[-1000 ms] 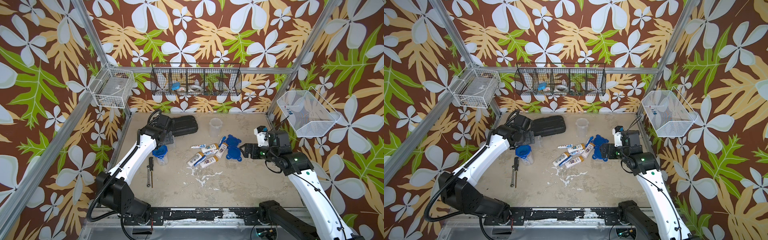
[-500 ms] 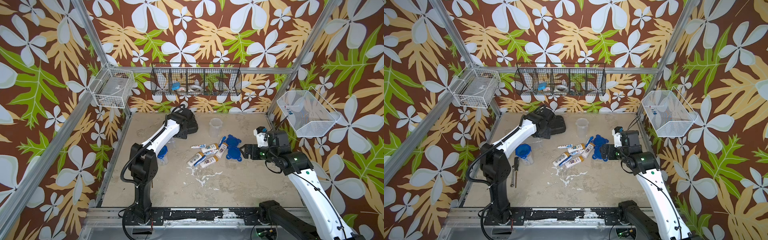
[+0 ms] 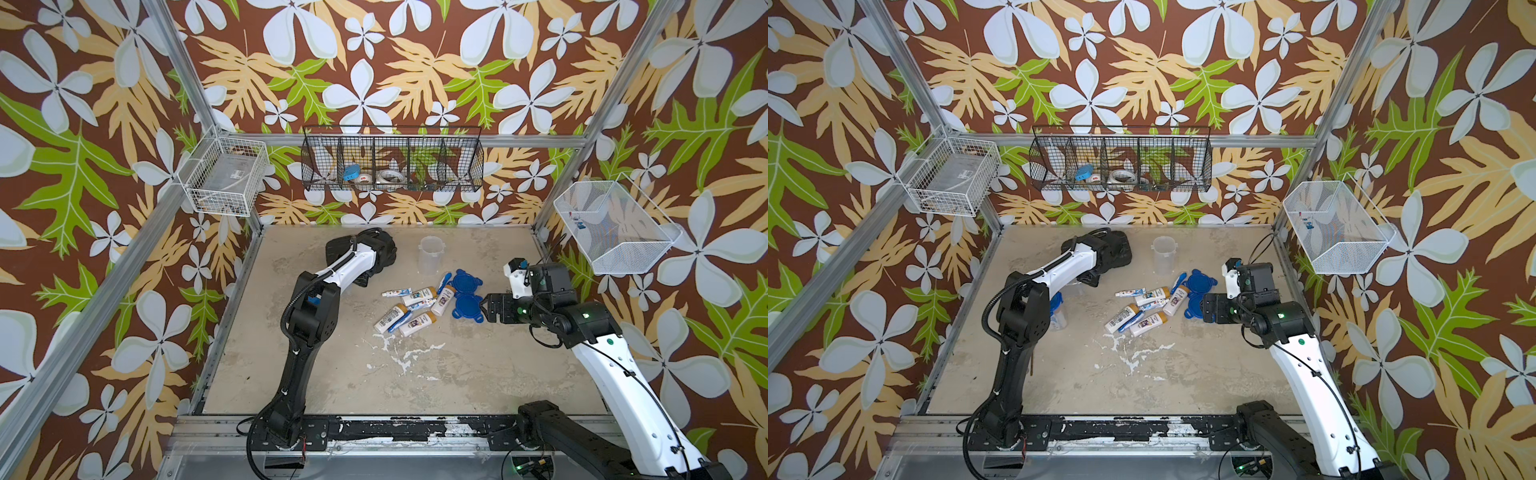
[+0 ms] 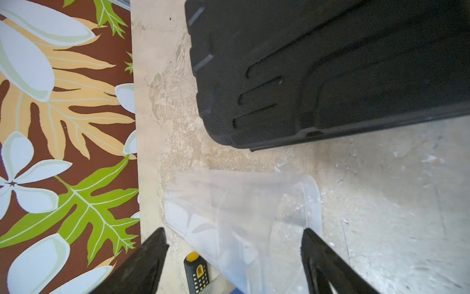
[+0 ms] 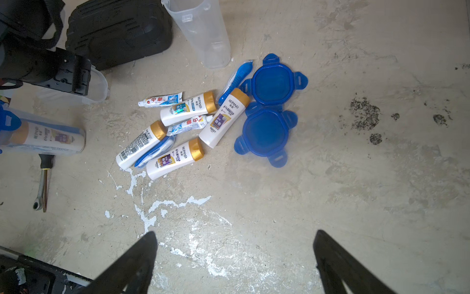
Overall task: Pack away toiletry kits
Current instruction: Pick up the container from the center of the board.
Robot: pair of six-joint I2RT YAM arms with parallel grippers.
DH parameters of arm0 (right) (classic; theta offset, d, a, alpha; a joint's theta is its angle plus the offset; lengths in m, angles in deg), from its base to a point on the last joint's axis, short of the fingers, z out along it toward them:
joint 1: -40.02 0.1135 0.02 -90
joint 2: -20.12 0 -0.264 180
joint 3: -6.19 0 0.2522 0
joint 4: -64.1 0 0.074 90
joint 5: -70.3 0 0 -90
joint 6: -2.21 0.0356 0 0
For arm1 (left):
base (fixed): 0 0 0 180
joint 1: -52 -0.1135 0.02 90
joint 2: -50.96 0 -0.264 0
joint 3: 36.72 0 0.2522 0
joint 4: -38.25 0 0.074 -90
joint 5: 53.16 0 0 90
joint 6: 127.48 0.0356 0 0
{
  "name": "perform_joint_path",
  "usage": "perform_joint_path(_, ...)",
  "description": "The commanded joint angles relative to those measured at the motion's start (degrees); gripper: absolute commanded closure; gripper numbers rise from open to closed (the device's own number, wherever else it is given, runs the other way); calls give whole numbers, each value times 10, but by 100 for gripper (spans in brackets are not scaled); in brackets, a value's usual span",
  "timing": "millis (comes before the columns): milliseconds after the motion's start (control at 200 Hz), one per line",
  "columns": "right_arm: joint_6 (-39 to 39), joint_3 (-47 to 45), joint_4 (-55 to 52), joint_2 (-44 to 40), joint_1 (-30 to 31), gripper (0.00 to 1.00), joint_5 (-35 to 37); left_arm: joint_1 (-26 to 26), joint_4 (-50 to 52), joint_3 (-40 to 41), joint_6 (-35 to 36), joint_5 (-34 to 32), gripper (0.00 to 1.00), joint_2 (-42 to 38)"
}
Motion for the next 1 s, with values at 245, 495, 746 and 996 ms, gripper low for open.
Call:
perform_joint_path(245,-8,27,19,27,19,4,11,3,11,-13,-3,-75,45,34)
perform_joint_path(495,-26,97,7,48,30,3,52,2,13,-17,5,-69,58,49)
perform_joint_path(746,-25,109,3,47,32,3,49,3,30,-25,-1,-80,74,43)
perform_joint_path(996,-22,106,5,43,35,3,43,24,68,-41,-18,-102,84,13)
